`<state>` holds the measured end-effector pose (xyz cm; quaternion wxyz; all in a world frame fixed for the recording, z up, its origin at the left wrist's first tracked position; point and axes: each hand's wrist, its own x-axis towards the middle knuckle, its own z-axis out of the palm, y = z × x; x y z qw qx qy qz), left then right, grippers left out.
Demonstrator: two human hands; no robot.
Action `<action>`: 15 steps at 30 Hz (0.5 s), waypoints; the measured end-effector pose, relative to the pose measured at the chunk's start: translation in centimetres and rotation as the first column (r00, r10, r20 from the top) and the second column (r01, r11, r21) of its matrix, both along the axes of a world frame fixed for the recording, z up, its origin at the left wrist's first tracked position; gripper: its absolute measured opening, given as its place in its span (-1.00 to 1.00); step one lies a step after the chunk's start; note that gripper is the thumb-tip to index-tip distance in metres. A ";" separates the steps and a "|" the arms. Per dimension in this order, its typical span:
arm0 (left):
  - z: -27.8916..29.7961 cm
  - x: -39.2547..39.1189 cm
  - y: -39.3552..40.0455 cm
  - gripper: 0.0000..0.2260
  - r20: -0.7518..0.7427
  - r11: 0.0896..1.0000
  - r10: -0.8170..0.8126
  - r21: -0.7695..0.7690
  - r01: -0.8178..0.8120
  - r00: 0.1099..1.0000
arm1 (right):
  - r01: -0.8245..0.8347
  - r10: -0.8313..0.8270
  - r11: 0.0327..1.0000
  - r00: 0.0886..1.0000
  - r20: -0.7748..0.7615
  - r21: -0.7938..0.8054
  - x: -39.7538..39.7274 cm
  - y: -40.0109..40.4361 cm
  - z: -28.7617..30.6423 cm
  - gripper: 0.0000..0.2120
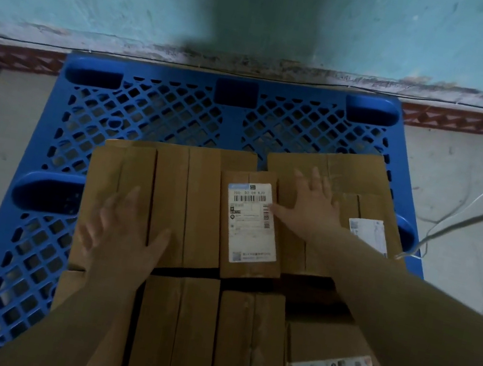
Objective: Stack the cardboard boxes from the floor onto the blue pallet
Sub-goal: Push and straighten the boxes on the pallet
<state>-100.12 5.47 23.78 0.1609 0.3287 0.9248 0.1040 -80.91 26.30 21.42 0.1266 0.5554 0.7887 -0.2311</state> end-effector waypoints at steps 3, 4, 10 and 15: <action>-0.1 2.0 2.1 -0.31 0.031 0.991 -0.123 0.052 0.121 0.992 | 0.016 -0.004 0.995 0.992 0.127 -0.099 1.1 2.2 -0.5 -0.09; -0.1 2.6 2.6 -0.32 0.034 0.988 -0.151 0.050 0.149 0.988 | 0.018 0.004 0.990 0.989 0.151 -0.141 1.5 2.5 -0.7 -0.09; -0.6 7.3 4.1 -0.34 0.043 0.939 -0.342 -0.006 0.343 0.939 | -0.053 0.067 0.991 0.991 0.117 -0.120 3.3 1.8 -1.1 -0.14; -1.1 10.9 5.3 -0.34 0.099 0.903 -0.427 -0.006 0.429 0.899 | -0.108 0.110 0.993 0.993 0.039 -0.042 5.2 -0.1 -1.7 -0.24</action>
